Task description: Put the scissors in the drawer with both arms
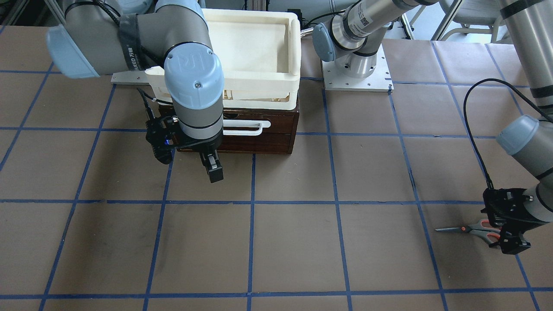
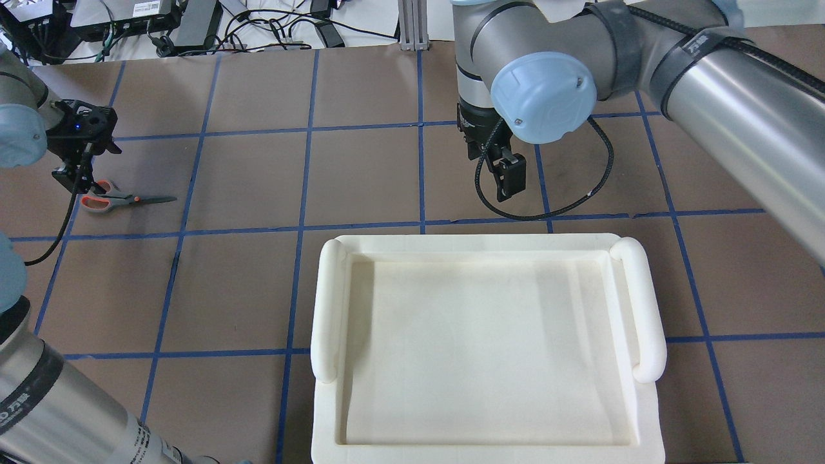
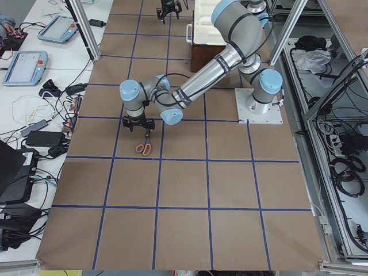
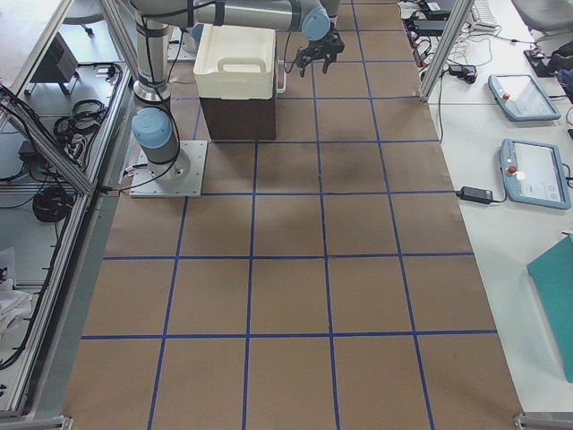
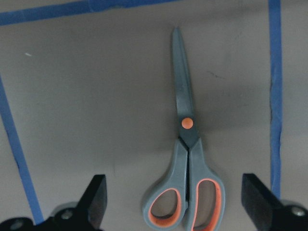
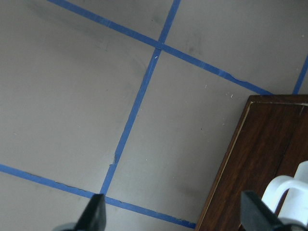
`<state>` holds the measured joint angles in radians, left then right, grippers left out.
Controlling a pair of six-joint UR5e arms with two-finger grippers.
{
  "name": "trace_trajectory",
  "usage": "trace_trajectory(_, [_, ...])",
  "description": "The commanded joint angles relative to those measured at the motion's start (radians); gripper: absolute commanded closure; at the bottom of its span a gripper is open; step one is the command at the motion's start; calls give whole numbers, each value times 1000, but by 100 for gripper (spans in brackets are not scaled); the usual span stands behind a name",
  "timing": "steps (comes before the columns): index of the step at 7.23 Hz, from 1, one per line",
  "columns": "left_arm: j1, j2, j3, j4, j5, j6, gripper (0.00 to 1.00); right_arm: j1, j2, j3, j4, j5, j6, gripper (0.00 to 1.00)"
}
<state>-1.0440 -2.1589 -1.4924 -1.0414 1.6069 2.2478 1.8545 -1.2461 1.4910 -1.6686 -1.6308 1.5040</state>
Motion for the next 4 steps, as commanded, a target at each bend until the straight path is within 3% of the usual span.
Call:
trace_trajectory(1, [19,-39,-5,3,-1,172,0,22,13,3,15,11,106,0])
trace_trajectory(4, [22,-44,-16,7,21,156,0,38,45,3,21,71,268,0])
